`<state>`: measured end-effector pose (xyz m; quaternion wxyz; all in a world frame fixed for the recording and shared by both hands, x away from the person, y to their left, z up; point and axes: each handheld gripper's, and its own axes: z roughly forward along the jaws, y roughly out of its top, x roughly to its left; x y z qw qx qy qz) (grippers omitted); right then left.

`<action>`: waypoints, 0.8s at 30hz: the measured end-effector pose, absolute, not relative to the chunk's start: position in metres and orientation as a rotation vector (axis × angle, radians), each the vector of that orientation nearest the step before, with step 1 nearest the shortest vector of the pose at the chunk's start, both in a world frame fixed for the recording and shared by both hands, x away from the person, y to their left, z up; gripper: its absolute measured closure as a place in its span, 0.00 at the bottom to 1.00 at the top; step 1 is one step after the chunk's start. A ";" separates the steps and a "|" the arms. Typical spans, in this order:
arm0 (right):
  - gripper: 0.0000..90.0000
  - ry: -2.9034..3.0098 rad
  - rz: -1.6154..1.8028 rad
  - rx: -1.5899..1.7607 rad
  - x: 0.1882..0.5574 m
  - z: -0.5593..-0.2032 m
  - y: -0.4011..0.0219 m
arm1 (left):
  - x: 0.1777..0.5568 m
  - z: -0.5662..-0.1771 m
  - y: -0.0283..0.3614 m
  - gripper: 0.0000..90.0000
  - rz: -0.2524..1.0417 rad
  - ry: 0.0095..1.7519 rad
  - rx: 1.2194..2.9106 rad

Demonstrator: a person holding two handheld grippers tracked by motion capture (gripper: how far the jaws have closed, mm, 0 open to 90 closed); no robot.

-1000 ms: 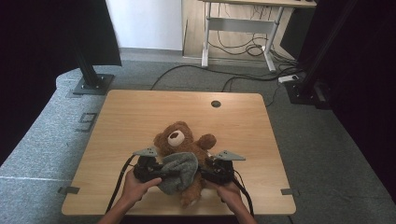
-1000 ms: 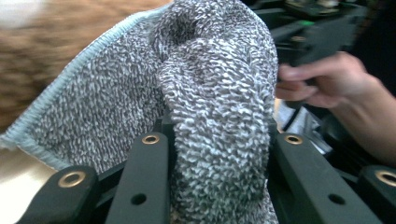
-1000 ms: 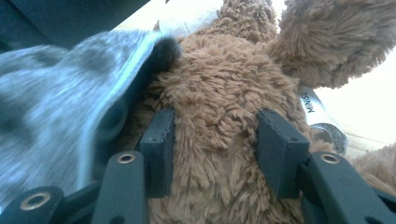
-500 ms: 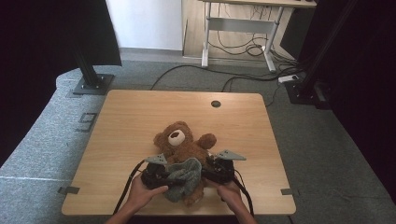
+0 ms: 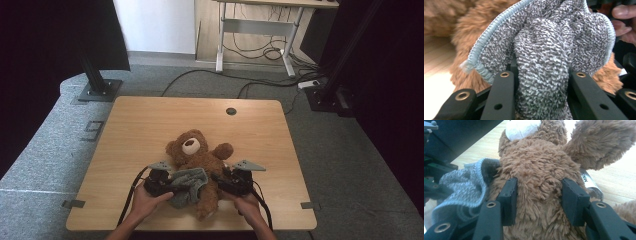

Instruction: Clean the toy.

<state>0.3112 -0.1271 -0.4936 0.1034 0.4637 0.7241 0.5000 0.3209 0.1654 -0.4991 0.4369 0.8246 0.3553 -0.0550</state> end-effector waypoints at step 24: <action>0.55 2.138 1.496 1.321 0.310 -0.482 -0.135 | 0.321 -0.479 0.164 0.75 -0.114 0.848 2.014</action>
